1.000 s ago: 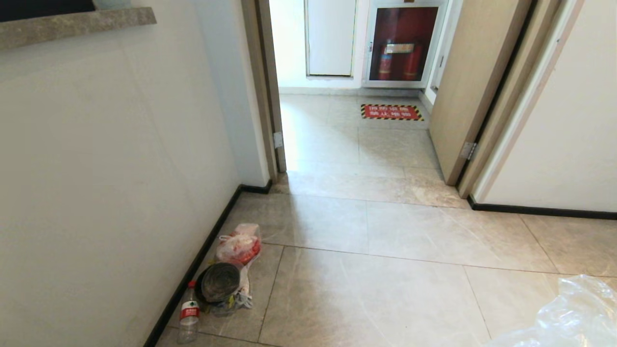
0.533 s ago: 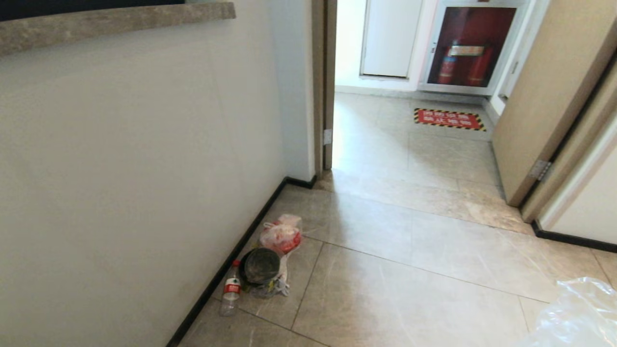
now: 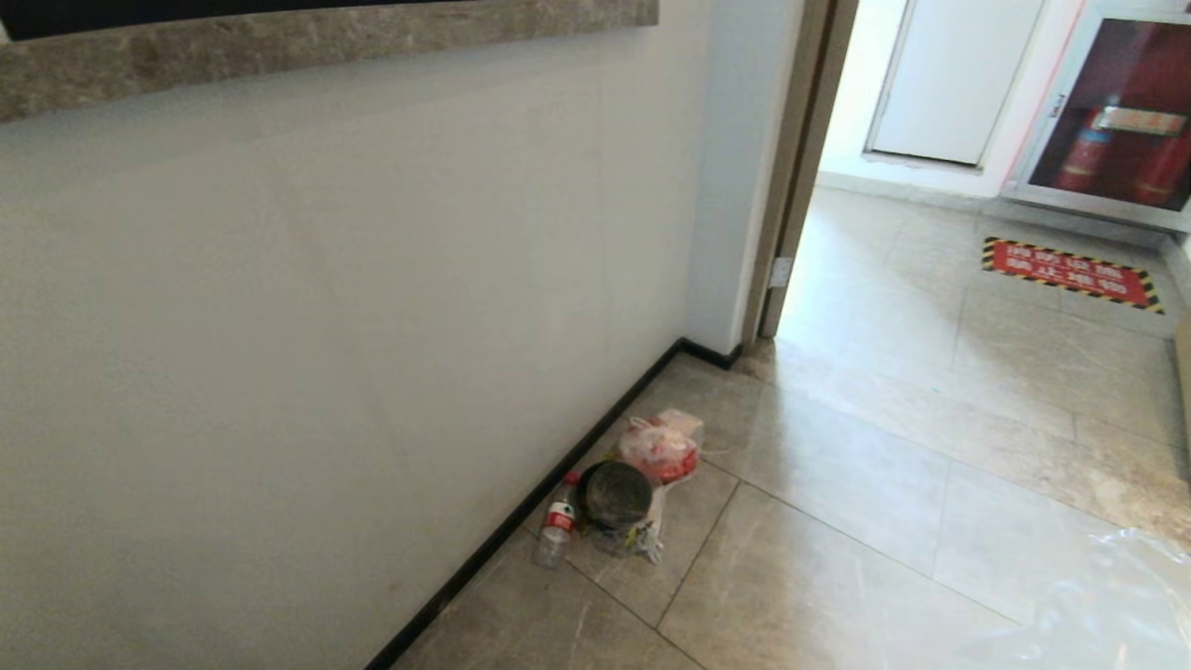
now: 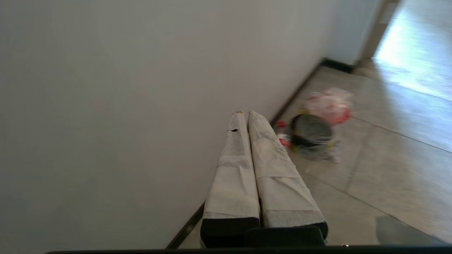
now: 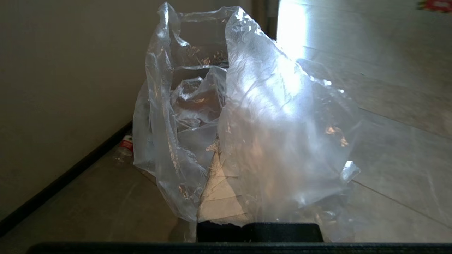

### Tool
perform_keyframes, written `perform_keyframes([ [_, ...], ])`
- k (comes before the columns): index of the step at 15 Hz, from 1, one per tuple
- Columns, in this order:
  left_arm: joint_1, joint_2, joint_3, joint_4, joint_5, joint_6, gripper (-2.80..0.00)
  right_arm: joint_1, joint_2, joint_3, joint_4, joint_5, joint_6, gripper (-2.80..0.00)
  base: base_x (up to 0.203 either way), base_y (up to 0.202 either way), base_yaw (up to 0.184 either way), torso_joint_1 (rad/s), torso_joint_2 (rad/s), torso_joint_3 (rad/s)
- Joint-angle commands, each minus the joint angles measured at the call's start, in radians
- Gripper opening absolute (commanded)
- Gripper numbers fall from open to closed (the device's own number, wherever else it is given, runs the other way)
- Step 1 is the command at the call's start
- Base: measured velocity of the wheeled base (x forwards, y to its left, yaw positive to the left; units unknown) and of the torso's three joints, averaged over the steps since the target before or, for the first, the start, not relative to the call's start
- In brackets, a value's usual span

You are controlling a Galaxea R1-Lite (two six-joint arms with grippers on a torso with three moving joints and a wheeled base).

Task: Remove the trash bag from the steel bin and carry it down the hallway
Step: Put the trash bag at the door

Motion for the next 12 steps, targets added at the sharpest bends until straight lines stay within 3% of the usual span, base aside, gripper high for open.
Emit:
perform_keyframes([
  [1, 0.0, 0.0, 0.0, 0.0, 0.0, 0.0, -2.8, -0.001, 0.001, 0.002, -0.004, 0.0, 0.0, -2.8, -0.005, -0.013, 0.166, 0.002, 0.0, 0.002],
  [12, 0.0, 0.0, 0.0, 0.0, 0.0, 0.0, -2.8, 0.001, 0.0, 0.002, -0.004, -0.001, 0.002, -2.8, -0.003, -0.012, 0.173, 0.001, 0.0, 0.002],
])
